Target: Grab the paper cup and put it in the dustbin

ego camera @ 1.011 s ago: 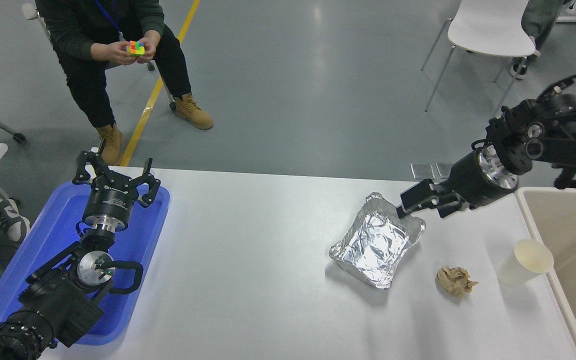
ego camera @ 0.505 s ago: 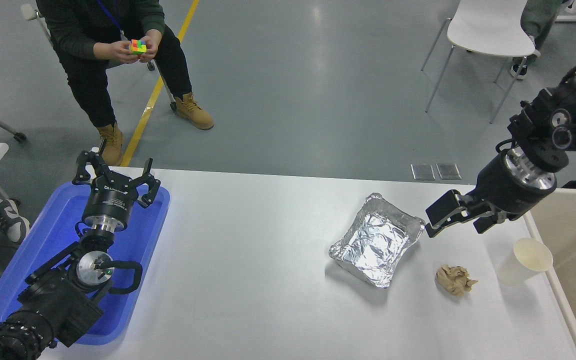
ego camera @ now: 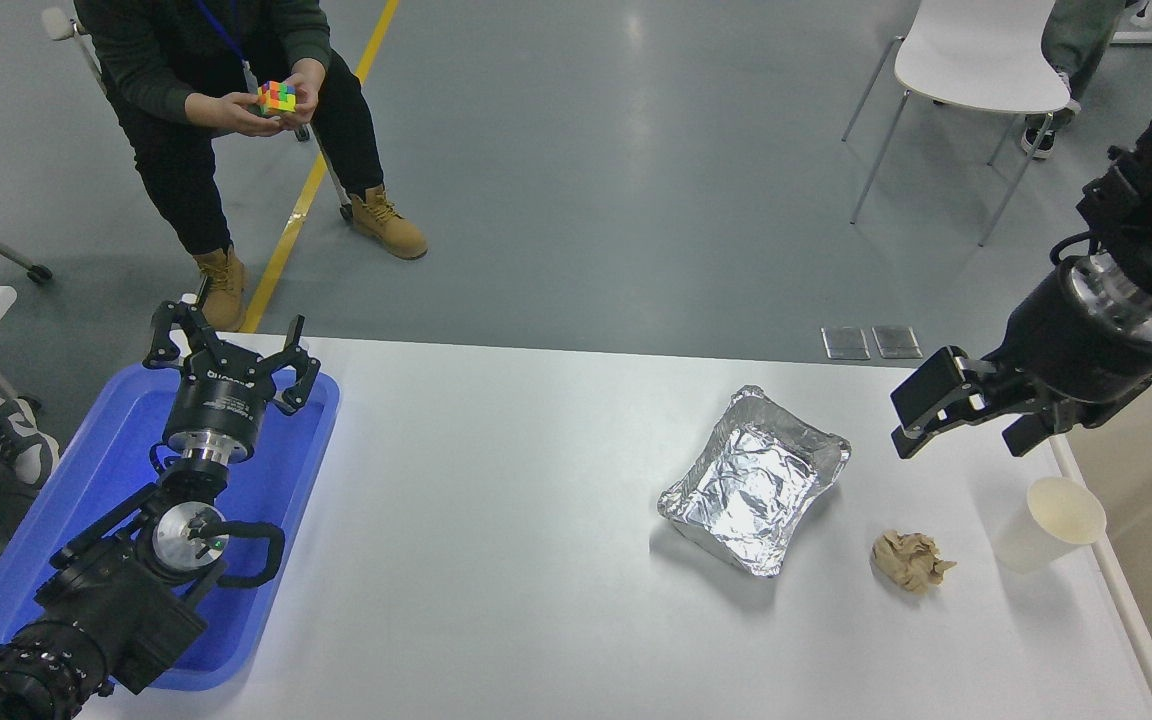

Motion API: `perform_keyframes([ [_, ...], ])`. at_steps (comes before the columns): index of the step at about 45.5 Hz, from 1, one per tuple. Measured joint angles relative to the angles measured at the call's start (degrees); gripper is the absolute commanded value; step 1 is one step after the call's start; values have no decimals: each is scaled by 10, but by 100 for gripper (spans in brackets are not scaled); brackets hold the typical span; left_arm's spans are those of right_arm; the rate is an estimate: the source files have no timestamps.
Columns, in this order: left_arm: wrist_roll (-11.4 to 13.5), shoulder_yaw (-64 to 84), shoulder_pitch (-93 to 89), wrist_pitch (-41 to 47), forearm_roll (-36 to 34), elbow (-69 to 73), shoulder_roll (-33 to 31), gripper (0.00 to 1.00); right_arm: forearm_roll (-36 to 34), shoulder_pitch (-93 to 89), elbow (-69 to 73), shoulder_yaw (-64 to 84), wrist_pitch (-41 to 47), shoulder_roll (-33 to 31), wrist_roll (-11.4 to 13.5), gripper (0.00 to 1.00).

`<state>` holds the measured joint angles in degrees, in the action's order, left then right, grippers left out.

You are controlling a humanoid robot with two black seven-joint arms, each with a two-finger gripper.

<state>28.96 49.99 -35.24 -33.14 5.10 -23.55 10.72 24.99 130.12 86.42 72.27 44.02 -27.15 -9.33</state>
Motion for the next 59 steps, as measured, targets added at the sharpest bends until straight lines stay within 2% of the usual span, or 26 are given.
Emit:
perform_keyframes([
  [16, 0, -1, 0, 0, 0, 0, 0, 100, 143, -49, -67, 14, -12, -45, -2, 100],
  [32, 0, -1, 0, 0, 0, 0, 0, 100, 269, -247, -246, -97, -27, -116, -5, 100],
  [46, 0, -1, 0, 0, 0, 1, -1, 100, 315, -404, -349, -180, -72, -133, -6, 100],
  [59, 0, -1, 0, 1, 1, 1, -1, 100, 327, -485, -399, -232, -95, -132, -6, 100],
])
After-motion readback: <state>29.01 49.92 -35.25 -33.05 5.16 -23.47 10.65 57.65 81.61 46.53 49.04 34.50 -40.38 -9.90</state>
